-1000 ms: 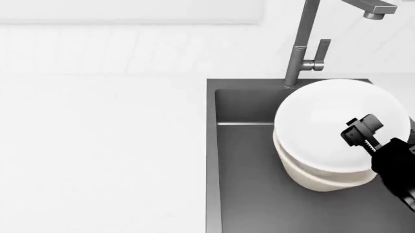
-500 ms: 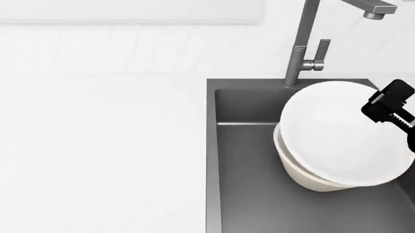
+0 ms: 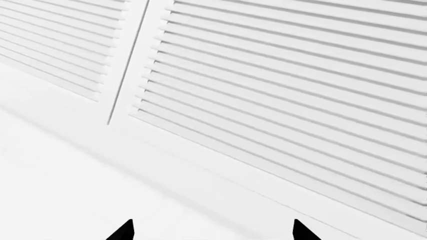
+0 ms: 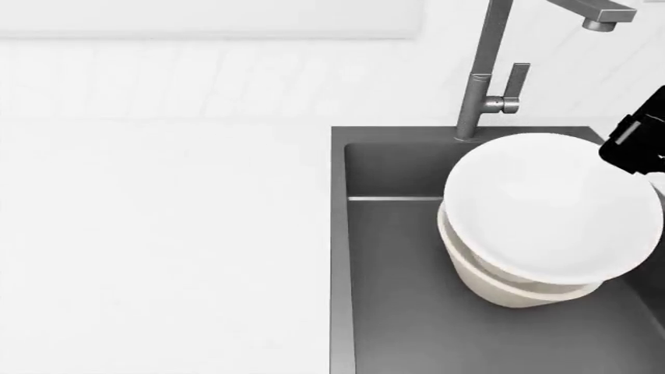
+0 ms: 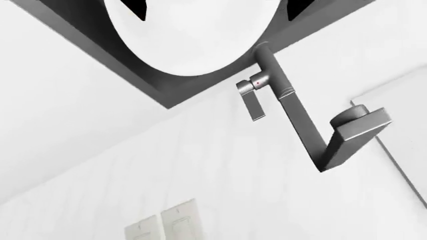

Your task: Stack the bowls in the sink.

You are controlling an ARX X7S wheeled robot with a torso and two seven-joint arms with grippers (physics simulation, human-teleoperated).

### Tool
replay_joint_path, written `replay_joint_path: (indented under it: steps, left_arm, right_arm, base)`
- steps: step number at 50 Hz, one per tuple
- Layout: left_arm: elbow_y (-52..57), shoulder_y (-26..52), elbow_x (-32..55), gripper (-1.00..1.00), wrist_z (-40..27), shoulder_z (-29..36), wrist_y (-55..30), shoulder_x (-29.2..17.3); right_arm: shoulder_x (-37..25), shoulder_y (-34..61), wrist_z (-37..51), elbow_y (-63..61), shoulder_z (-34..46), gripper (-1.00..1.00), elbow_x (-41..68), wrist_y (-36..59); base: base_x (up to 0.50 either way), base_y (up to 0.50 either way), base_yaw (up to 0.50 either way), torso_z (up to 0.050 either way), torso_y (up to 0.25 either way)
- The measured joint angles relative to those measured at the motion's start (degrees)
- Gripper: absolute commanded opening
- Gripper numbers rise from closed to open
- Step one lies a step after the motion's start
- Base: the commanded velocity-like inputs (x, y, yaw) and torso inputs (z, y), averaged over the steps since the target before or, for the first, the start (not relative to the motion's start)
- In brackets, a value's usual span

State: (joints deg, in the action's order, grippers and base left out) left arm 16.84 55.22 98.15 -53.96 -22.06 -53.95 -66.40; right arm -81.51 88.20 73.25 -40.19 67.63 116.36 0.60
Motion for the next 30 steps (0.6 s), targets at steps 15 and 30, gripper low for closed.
replay_joint_path:
  steps: [15,30]
  left_arm:
    - [0.1,0.29,0.14,1.0,0.07,0.36,0.18,0.03]
    - [-1.17,3.71,0.74,1.0,-0.07,3.27,0.2,-0.69]
  right_arm:
    - [1.43,7.18,6.11,-5.29,-4.32,1.0,4.16,8.15]
    - [3.16,15.26,12.74,-10.96,-8.22,1.0,11.49,13.52]
  base:
    - [0.0,0.0,0.0,0.0,0.0]
    - [0.0,0.0,0.0,0.0,0.0]
